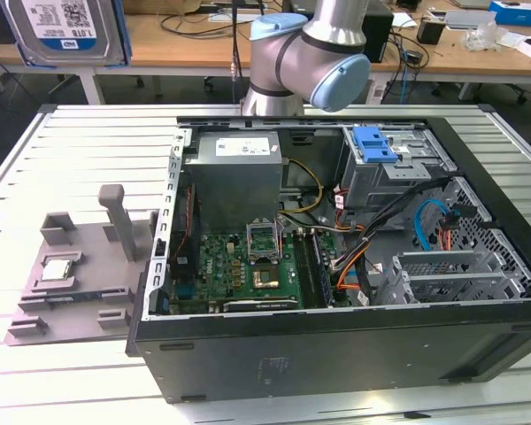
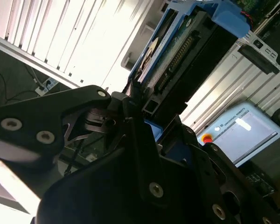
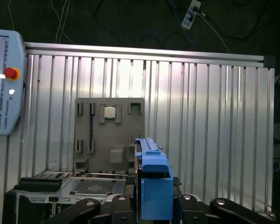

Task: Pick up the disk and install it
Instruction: 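Pick up the disk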

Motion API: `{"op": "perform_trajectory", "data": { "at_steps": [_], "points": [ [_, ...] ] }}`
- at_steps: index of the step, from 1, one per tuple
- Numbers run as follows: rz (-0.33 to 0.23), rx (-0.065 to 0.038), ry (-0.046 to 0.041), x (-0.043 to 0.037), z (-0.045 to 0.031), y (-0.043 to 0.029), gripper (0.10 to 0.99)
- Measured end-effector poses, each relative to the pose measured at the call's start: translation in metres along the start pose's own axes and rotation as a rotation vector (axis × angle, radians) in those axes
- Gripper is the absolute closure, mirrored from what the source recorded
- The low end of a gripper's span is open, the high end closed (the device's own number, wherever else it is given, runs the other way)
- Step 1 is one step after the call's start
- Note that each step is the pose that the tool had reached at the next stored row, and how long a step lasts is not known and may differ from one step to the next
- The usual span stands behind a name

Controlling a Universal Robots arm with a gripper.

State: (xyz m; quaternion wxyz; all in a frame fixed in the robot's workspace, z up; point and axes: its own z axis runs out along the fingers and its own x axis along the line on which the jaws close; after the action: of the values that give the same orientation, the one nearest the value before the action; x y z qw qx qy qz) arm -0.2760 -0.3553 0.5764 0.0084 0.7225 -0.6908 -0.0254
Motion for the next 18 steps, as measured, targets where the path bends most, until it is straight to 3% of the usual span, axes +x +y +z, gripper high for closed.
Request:
{"op": "perform_trajectory", "data": {
  "at_steps": [6, 18],
  "points": [
    [0.0, 0.0, 0.0008, 0.0011, 0.0136, -0.0173, 0.718],
    [0.0, 0.0, 0.0014, 0.0029, 0.0396, -0.0436, 0.718]
  ]
}}
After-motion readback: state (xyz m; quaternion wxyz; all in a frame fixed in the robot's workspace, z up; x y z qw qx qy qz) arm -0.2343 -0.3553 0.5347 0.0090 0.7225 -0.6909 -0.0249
